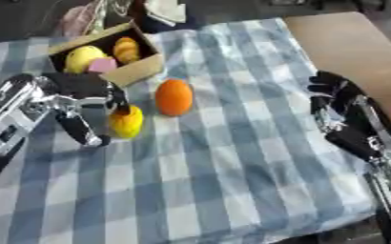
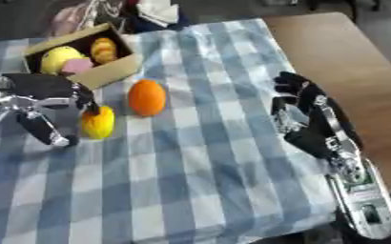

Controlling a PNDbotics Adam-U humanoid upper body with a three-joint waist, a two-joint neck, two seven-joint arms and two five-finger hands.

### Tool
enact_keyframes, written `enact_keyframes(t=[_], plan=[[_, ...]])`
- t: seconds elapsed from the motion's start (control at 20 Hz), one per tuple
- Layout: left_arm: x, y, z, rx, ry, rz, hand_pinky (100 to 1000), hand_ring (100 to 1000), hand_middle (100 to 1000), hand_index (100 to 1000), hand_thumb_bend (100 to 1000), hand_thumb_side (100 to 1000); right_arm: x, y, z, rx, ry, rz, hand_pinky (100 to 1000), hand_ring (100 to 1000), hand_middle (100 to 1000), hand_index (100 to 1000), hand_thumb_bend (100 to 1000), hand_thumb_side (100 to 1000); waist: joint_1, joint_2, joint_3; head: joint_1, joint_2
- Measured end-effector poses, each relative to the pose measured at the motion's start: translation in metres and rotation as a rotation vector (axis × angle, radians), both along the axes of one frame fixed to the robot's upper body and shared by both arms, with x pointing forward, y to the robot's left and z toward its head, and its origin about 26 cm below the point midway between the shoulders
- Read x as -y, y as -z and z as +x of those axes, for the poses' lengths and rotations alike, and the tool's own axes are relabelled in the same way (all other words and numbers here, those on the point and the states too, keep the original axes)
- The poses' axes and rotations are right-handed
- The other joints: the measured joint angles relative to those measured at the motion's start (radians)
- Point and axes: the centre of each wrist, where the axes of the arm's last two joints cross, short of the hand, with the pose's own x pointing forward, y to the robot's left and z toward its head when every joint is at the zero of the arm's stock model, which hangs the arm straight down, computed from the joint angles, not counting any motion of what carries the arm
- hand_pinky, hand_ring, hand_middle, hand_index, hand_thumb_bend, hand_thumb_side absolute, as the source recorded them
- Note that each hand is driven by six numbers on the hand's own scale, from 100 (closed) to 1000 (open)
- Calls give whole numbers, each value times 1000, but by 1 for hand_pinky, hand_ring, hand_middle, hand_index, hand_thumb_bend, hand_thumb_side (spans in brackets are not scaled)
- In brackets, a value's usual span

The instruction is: Pick up objects on the table and place them in the box.

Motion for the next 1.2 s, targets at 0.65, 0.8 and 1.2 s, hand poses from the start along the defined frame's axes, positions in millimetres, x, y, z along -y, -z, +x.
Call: enact_keyframes(t=[0.65,0.8,1.2], plan=[[2,29,4,343,-12,-157,547,369,340,490,231,100,0,-1,1,3,-1,0,806,845,821,897,100,380,0,0,0,-4,0],[-4,17,2,389,-29,-197,554,371,345,496,230,100,0,-1,1,3,-1,0,807,845,821,897,100,380,0,0,2,-5,0],[-25,-45,5,540,-182,-290,572,384,362,519,227,100,-1,-1,1,3,-1,0,806,845,821,896,100,382,0,0,6,-11,0]])
